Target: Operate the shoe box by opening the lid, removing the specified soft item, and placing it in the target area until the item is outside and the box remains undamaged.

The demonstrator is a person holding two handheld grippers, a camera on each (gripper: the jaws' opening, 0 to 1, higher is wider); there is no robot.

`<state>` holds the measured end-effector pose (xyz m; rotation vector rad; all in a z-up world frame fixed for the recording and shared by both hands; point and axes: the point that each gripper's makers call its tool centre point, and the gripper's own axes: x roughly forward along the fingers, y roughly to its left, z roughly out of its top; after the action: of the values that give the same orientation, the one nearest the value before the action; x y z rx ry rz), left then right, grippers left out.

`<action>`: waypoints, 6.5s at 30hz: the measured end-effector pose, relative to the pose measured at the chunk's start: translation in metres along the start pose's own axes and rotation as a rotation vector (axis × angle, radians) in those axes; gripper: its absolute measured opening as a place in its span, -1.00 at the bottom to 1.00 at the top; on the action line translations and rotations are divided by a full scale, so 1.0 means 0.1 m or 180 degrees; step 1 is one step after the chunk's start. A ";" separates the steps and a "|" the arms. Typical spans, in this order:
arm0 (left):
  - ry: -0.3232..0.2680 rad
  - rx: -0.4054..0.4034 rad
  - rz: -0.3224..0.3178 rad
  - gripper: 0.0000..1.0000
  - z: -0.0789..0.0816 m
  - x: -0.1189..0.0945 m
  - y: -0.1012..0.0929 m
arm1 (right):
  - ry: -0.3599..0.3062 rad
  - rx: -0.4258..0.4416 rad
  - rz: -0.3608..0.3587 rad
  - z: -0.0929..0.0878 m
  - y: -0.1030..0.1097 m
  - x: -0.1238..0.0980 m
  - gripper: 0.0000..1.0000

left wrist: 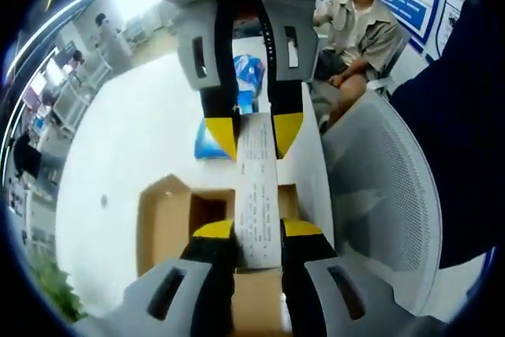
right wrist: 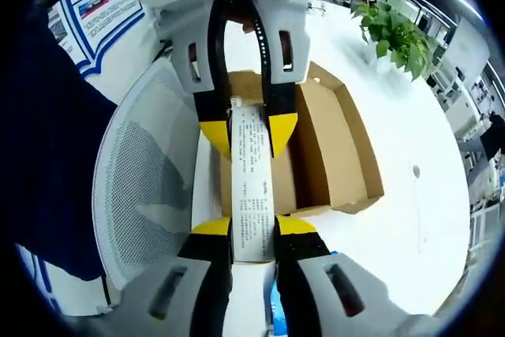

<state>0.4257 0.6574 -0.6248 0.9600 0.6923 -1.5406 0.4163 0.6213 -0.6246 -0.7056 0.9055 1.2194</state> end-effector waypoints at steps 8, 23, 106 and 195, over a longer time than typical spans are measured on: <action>0.0029 0.0070 -0.0094 -0.62 0.20 0.17 0.00 | -0.0004 0.0096 0.0001 -0.25 -0.01 -0.08 -0.65; -0.0009 0.0138 -0.0204 -0.62 0.63 0.48 0.06 | -0.0012 0.0236 0.0013 -0.74 -0.09 -0.28 -0.65; -0.0213 0.0180 -0.0513 -0.62 2.62 2.21 0.47 | 0.0129 0.0615 0.0166 -3.22 -0.60 -1.11 -0.65; -0.0125 0.0069 -0.0295 -0.54 2.33 2.99 1.18 | 0.0268 0.0686 0.0053 -3.77 -1.30 -0.60 -0.62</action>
<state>0.4849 0.2884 -0.7596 0.9221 0.7019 -1.6471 0.4622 0.2431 -0.7557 -0.5805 1.0964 1.0934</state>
